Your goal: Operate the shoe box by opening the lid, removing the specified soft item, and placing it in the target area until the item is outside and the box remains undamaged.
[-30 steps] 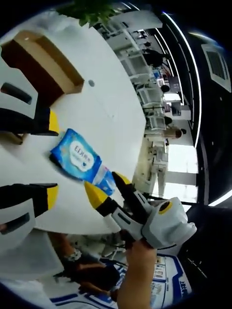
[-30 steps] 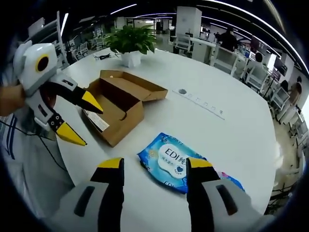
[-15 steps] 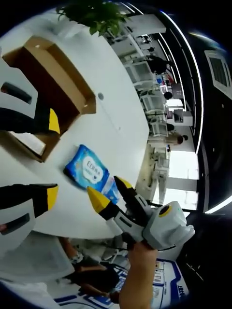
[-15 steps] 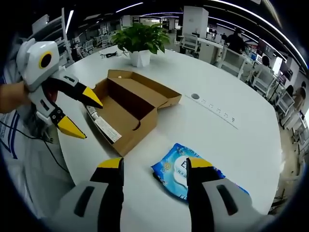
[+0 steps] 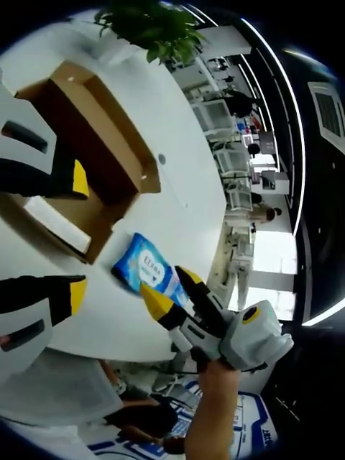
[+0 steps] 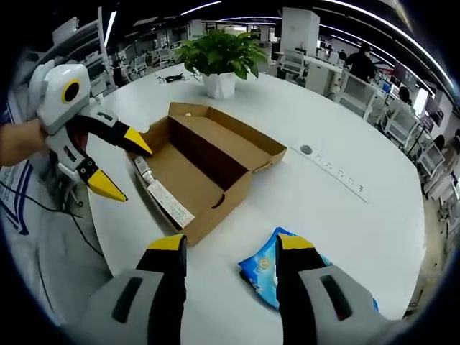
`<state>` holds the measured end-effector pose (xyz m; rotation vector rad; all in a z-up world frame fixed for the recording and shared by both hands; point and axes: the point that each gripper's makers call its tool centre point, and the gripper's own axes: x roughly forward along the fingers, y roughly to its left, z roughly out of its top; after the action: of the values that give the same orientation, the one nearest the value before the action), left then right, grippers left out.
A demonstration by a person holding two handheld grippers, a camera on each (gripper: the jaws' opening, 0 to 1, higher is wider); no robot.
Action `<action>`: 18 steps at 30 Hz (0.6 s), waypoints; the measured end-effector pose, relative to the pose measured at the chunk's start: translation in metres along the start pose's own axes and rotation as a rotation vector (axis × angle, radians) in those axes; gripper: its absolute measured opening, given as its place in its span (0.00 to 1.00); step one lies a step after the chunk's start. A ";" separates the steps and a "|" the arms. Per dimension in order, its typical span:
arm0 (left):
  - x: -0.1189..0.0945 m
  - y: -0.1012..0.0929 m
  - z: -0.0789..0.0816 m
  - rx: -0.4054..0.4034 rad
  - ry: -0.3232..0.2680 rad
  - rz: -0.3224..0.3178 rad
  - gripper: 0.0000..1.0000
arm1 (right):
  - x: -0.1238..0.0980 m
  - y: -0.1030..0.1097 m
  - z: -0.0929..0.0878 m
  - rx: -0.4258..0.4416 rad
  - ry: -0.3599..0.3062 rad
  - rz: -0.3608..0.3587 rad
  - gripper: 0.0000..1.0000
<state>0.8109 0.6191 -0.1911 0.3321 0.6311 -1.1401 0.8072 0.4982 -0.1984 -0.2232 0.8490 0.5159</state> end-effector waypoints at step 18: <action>-0.027 0.033 -0.026 -0.031 0.004 0.035 0.43 | 0.031 0.022 0.025 -0.056 0.033 0.056 0.46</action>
<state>0.8266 0.6665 -0.1971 0.3184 0.6436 -1.0956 0.8290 0.5371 -0.2055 -0.2607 0.8752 0.5905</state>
